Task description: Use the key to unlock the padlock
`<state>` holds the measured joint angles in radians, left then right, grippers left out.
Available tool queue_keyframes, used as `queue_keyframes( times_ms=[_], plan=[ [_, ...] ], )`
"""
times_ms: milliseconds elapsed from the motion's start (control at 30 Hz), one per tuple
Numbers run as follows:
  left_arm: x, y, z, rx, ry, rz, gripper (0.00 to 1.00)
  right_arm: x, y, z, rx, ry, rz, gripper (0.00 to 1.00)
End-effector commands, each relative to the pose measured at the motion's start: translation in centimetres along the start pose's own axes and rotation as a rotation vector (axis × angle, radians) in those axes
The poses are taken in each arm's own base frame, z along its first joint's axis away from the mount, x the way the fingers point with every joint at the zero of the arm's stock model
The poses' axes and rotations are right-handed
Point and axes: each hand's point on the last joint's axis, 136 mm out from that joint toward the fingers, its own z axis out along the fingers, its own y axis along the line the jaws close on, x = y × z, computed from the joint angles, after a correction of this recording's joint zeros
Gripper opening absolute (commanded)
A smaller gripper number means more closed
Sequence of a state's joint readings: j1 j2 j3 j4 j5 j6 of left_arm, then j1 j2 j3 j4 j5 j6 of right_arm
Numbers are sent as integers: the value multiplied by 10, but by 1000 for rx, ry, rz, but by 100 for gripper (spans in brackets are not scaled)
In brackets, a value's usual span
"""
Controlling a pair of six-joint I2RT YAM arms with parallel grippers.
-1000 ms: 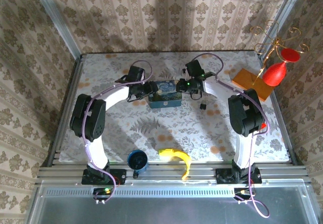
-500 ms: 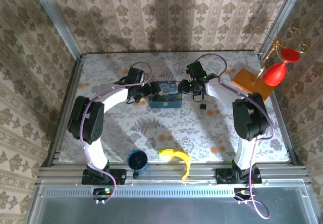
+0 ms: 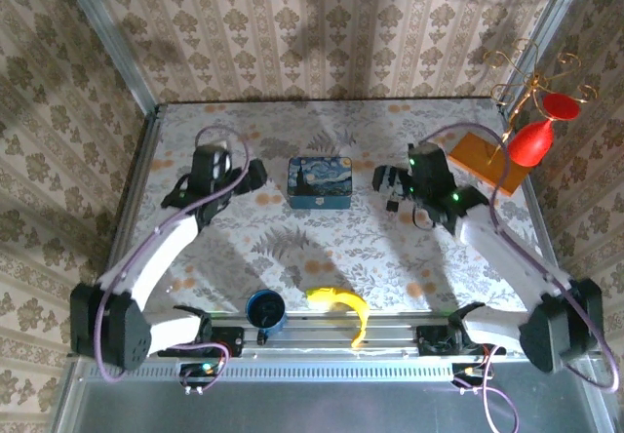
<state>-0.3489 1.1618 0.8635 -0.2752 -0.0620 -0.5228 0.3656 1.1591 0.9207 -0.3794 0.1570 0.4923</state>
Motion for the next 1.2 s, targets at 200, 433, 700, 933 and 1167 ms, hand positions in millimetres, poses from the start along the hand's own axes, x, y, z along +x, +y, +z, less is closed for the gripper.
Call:
queue_keyframes(
  times_ms=[200,433,700,933,1167],
  plan=[
    [-8,77,-54,-239,-419,229,100,-2,-105,-69,318,-382,76,100],
    [-10,101,-50,-286,-523,245,100,18,-148,-75,396,-593,185,100],
    [-16,143,-25,-347,-516,227,100,21,-158,-52,434,-602,148,100],
    [-13,149,8,-316,-474,300,100,9,-154,-29,447,-560,2,100],
    [-9,147,36,-258,-457,322,100,4,-151,0,433,-516,-75,100]
  ],
)
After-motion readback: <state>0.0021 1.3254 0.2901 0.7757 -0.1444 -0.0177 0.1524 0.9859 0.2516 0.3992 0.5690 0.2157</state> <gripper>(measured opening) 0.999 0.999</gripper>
